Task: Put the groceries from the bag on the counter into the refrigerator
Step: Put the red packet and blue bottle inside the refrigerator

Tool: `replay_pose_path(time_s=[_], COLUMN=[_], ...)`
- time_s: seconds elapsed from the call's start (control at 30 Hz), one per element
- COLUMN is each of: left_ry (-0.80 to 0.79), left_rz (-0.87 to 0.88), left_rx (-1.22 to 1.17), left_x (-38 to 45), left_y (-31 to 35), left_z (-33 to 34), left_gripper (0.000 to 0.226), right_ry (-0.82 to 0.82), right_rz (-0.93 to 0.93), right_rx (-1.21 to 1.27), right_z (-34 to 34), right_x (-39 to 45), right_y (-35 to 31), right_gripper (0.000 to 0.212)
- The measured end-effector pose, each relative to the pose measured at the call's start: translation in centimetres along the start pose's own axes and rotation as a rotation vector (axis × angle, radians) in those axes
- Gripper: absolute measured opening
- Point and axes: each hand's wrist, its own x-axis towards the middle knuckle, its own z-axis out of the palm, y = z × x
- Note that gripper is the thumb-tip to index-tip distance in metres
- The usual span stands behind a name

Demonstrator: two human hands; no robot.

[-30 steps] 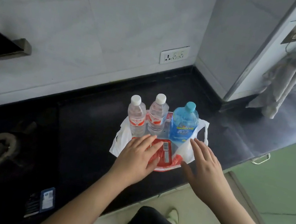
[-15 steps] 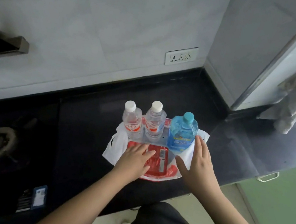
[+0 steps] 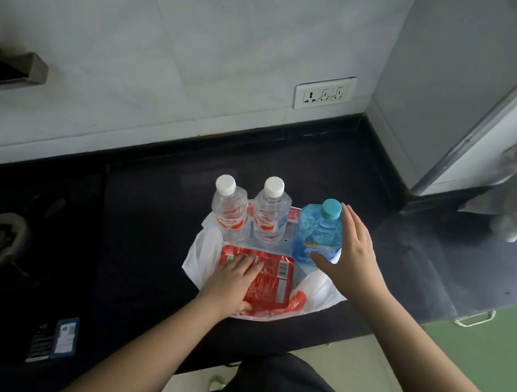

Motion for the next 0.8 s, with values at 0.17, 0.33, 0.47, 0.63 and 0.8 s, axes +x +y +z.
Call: replay_pose_path(time_s=[0.17, 0.33, 0.47, 0.63, 0.8], left_ry=[-0.010, -0.045, -0.014, 0.034, 0.112], left_rz=[0.034, 0.059, 0.079, 0.021, -0.020], left_rx=[0.049, 0.045, 0.111, 0.113, 0.100], left_x=[-0.2, -0.2, -0.5, -0.8, -0.9], left_y=[-0.4, -0.6, -0.4, 0.5, 1.2], left_z=[0.4, 0.2, -0.2, 0.3, 0.5], left_gripper=[0.090, 0.077, 0.063, 0.074, 0.077], right_ry=[-0.043, -0.045, -0.080, -0.148, -0.181], right_rz=[-0.048, -0.112, -0.138, -0.120, -0.112], right_rx=[0.042, 0.022, 0.015, 0.000, -0.023], right_z=[-0.2, -0.3, -0.6, -1.1, -1.3], right_x=[1.9, 2.8, 3.4, 4.2, 4.4], right_y=[0.9, 1.6, 1.8, 1.9, 2.1], right_gripper=[0.099, 0.091, 0.092, 0.092, 0.096])
